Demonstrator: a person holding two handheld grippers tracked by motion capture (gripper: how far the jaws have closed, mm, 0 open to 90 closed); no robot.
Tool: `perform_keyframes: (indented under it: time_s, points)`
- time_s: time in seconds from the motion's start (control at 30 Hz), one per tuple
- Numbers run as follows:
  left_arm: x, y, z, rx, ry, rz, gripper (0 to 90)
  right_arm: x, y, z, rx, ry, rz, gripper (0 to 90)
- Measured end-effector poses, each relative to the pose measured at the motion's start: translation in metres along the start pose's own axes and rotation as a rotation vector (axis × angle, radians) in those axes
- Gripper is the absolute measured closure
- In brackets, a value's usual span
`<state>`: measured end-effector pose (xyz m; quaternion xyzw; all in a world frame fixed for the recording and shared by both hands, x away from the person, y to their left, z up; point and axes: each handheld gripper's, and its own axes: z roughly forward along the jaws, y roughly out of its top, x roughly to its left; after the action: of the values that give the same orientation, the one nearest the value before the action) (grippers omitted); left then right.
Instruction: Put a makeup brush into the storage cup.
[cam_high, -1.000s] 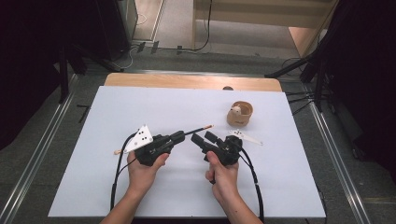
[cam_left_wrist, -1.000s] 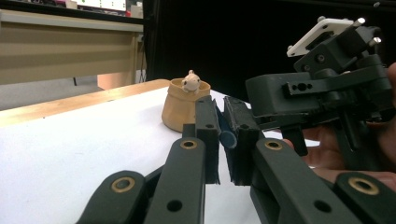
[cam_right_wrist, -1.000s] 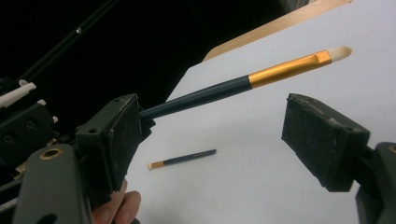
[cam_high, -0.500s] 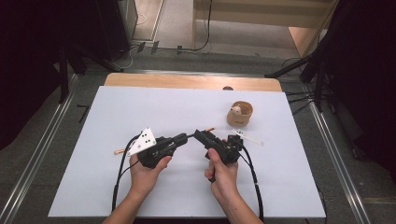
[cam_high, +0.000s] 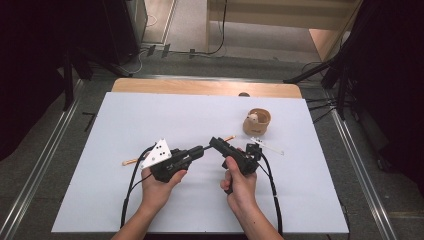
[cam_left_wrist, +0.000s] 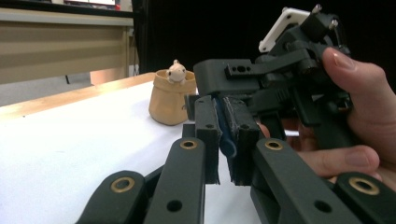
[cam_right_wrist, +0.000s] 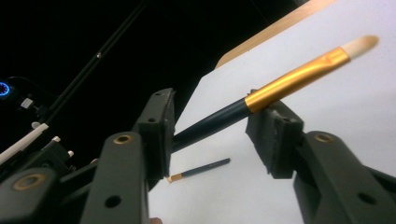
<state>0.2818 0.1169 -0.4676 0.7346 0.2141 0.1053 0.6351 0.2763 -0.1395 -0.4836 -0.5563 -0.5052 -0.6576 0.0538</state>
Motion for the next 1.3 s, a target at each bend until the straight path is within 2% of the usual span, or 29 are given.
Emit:
perform_keyframes:
  time_s: [0.03,0.07,0.1,0.13,0.2,0.23,0.27,0.3,0.4,0.47,0.5,0.53,0.63,0.7,0.73,0.8,1.0,1.23,1.3]
  points:
    - [0.0,0.0,0.0,0.0,0.0,0.0,85.0,0.0,0.0,0.0,-0.002,0.007,-0.003,59.9]
    - [0.0,-0.001,0.002,0.033,-0.006,-0.008,84.4,0.0,0.001,-0.001,-0.001,0.014,-0.006,69.6]
    - [0.001,-0.001,0.004,0.056,-0.004,-0.011,80.2,0.0,0.001,-0.002,0.0,0.015,-0.019,79.7]
    - [0.001,-0.001,0.006,0.087,0.003,-0.02,69.3,0.0,0.0,-0.003,-0.005,0.014,-0.032,83.8]
    - [0.0,-0.001,0.008,0.134,0.033,-0.02,48.6,0.0,0.0,-0.004,-0.01,0.025,-0.057,84.2]
    - [0.0,-0.001,0.008,0.134,0.033,-0.02,41.3,0.0,0.0,-0.005,-0.006,0.021,-0.072,84.2]
    - [-0.001,-0.001,0.009,0.141,0.048,-0.022,41.3,0.0,0.0,-0.005,-0.006,0.021,-0.072,84.2]
    - [0.0,0.0,0.008,0.146,0.049,-0.035,34.8,0.001,0.0,-0.006,-0.015,0.007,-0.109,84.2]
    - [0.001,0.002,0.005,0.142,0.052,-0.057,27.8,0.002,0.001,-0.007,-0.021,-0.006,-0.143,84.2]
    - [0.003,0.003,0.003,0.143,0.059,-0.074,20.5,0.003,0.001,-0.007,-0.021,-0.033,-0.184,84.2]
    - [0.003,0.003,0.003,0.143,0.059,-0.074,16.2,0.003,0.001,-0.007,-0.021,-0.033,-0.184,84.2]
    - [0.005,0.003,0.0,0.144,0.049,-0.08,12.5,0.004,0.002,-0.008,-0.016,-0.044,-0.208,84.2]
    - [0.008,0.003,-0.004,0.147,0.021,-0.08,0.0,0.004,0.003,-0.009,-0.016,-0.046,-0.219,84.2]
    - [0.009,0.003,-0.006,0.137,0.012,-0.079,0.0,0.005,0.003,-0.009,-0.017,-0.057,-0.232,84.2]
    - [0.009,0.004,-0.01,0.14,0.036,-0.067,0.0,0.005,0.004,-0.009,-0.016,-0.064,-0.248,84.2]
    - [0.011,0.003,-0.013,0.137,0.035,-0.073,0.0,0.007,0.005,-0.009,-0.016,-0.075,-0.275,84.2]
    - [0.018,0.002,-0.028,0.119,0.072,-0.067,0.0,0.012,0.009,-0.012,-0.021,-0.11,-0.369,84.2]
    - [0.027,0.001,-0.045,0.111,0.121,-0.063,0.0,0.014,0.015,-0.014,-0.018,-0.139,-0.415,84.2]
    - [0.03,0.0,-0.053,0.11,0.136,-0.062,0.0,0.014,0.018,-0.017,-0.021,-0.156,-0.445,84.2]
